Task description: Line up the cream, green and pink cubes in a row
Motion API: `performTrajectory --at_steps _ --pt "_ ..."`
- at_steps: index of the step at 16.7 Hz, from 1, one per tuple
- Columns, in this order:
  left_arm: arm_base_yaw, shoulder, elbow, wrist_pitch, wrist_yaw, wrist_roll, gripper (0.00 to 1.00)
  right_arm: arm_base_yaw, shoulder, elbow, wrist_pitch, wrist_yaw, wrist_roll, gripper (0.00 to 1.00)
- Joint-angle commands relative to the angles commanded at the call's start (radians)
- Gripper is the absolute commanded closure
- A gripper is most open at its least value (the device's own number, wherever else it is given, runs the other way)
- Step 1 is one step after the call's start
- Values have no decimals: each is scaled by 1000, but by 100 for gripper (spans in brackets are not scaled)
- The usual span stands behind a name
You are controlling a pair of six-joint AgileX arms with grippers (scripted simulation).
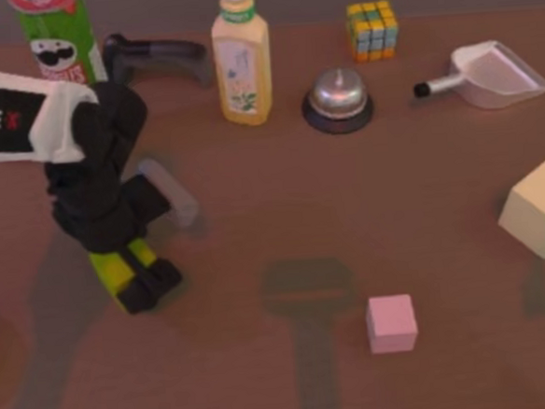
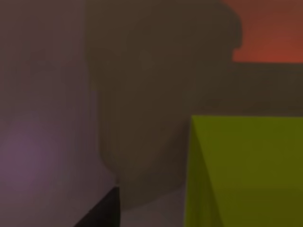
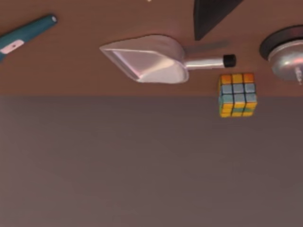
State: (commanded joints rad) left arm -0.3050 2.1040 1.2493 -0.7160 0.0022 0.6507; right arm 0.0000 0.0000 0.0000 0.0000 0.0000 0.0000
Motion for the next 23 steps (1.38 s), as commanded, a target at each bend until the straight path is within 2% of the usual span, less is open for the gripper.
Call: performTrajectory --at_steps 8,18,23 --pt "0 0 0 0 0 0 98 0 0 0 0 0 0 0" --pt "-3 -25 8 -19 11 -5 100 0 0 0 0 0 0 0" --pt "7 -89 86 -173 11 -5 100 0 0 0 0 0 0 0"
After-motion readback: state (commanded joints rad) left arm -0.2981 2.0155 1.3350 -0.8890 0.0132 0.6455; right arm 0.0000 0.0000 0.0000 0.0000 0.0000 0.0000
